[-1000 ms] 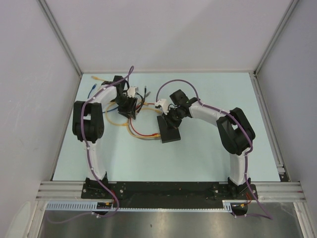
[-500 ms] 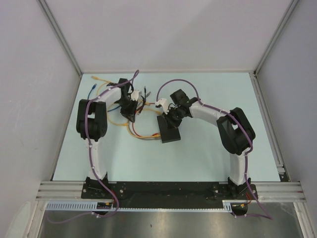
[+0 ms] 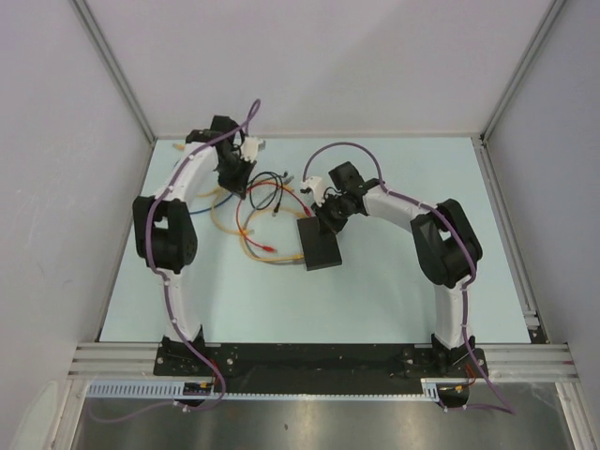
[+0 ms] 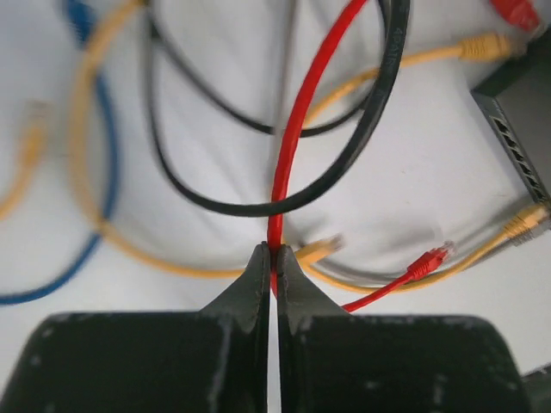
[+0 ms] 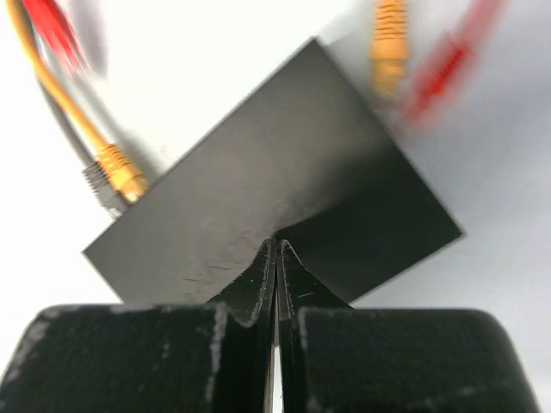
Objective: Pull the plug from the switch port
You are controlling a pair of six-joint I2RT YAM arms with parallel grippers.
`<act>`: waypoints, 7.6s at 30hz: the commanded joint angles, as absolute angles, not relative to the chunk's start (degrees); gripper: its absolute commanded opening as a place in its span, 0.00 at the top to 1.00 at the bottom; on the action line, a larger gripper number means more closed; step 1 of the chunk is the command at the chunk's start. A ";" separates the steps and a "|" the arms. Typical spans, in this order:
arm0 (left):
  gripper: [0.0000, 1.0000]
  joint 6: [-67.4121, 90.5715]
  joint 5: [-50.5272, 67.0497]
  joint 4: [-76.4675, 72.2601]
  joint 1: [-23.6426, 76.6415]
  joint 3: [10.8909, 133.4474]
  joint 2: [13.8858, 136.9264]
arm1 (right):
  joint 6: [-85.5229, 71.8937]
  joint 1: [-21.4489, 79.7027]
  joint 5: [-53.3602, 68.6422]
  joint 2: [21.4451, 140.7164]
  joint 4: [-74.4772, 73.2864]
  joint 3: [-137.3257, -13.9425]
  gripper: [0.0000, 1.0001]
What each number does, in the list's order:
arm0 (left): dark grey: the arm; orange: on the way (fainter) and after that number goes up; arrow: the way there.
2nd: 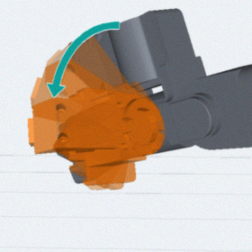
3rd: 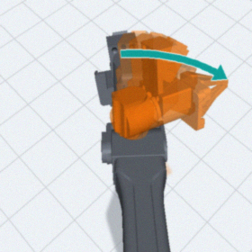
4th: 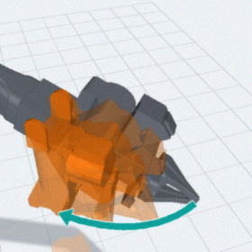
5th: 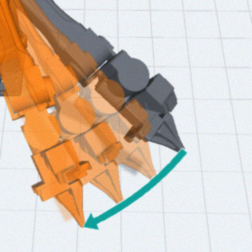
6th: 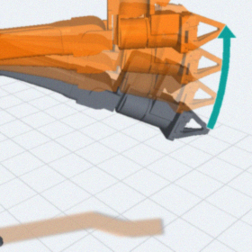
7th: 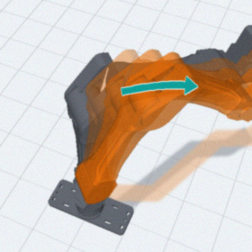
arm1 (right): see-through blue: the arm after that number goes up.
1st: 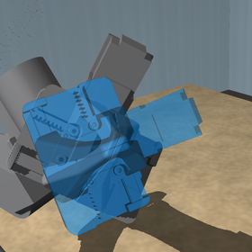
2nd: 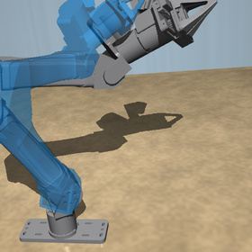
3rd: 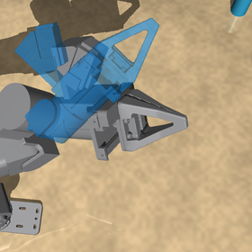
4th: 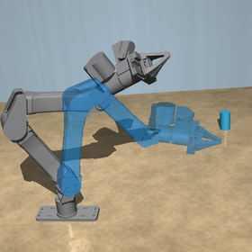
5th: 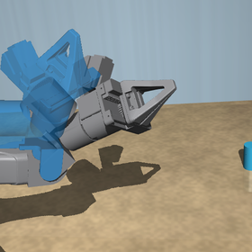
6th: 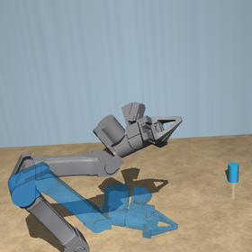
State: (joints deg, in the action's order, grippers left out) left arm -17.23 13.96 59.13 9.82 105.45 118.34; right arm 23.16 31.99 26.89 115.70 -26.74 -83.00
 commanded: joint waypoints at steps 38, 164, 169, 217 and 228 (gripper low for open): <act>0.26 -17.83 27.52 51.59 8.17 102.23 106.80 | 25.22 31.20 21.36 118.83 -28.48 -81.65 1.00; 1.00 -28.20 65.12 67.76 22.41 110.23 145.29 | 22.06 27.95 25.22 115.14 -31.03 -78.05 1.00; 1.00 -29.09 64.52 67.93 22.33 108.09 144.31 | 22.32 28.48 25.14 115.58 -30.59 -77.96 1.00; 1.00 -44.12 49.57 83.24 15.30 116.20 138.88 | 22.85 29.44 23.29 116.81 -29.71 -77.87 1.00; 1.00 -37.46 38.80 72.90 10.91 116.72 123.24 | 23.64 30.15 22.68 116.46 -29.71 -77.78 1.00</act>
